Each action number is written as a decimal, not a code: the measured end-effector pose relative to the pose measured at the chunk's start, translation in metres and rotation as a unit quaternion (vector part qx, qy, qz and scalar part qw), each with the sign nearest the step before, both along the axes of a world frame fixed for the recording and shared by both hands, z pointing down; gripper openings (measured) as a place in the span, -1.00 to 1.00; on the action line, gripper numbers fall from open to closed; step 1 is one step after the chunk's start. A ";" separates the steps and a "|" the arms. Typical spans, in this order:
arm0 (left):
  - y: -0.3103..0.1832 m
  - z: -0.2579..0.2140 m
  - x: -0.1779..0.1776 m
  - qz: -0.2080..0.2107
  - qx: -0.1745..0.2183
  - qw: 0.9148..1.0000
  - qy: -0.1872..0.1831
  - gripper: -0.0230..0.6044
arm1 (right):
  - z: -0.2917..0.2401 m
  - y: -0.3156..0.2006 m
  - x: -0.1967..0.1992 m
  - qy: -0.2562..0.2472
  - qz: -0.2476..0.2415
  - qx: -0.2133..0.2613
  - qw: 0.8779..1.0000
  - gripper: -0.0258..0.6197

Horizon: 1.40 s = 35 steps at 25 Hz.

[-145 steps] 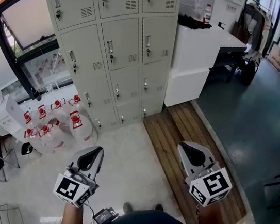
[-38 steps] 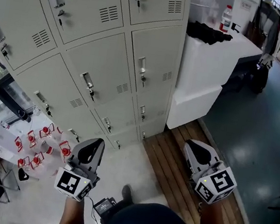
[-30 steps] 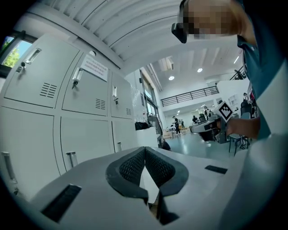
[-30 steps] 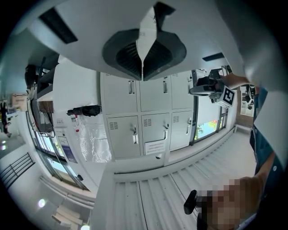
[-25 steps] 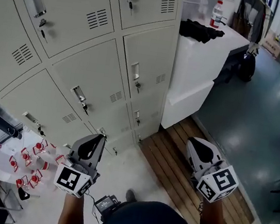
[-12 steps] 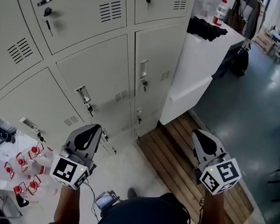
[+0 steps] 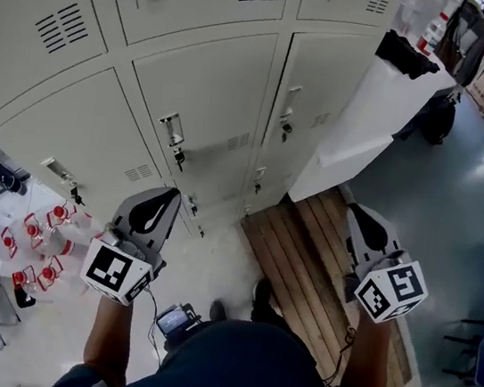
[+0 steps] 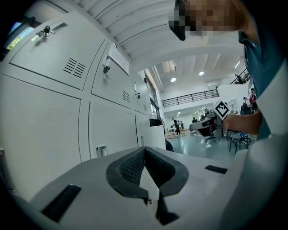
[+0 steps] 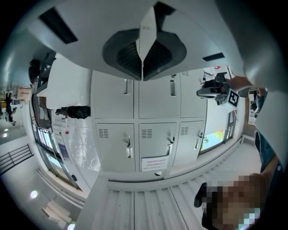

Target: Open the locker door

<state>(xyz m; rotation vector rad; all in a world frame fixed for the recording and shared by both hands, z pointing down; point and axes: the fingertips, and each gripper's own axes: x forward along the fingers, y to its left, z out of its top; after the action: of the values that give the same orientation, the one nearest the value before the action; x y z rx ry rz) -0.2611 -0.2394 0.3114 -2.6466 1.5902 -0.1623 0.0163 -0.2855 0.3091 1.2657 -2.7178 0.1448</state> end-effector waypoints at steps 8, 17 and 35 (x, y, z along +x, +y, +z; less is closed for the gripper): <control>0.001 0.012 -0.027 -0.059 -0.002 0.998 -0.006 -0.87 | 0.023 -0.048 -0.036 -0.006 -0.058 -0.004 0.998 -0.81; 0.001 0.030 -0.051 -0.118 -0.026 0.993 -0.006 -0.87 | 0.042 -0.098 -0.068 0.003 -0.099 -0.016 0.995 -0.81; -0.020 0.057 -0.045 -0.153 -0.066 0.986 -0.001 -0.87 | 0.064 -0.191 -0.100 0.030 -0.131 -0.009 0.991 -0.80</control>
<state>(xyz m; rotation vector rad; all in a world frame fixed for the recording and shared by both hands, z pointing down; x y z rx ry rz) -0.3058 -0.2594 0.3686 -2.4709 2.0463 -0.2918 -0.0833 -0.4761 0.3730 0.8812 -2.7895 0.1006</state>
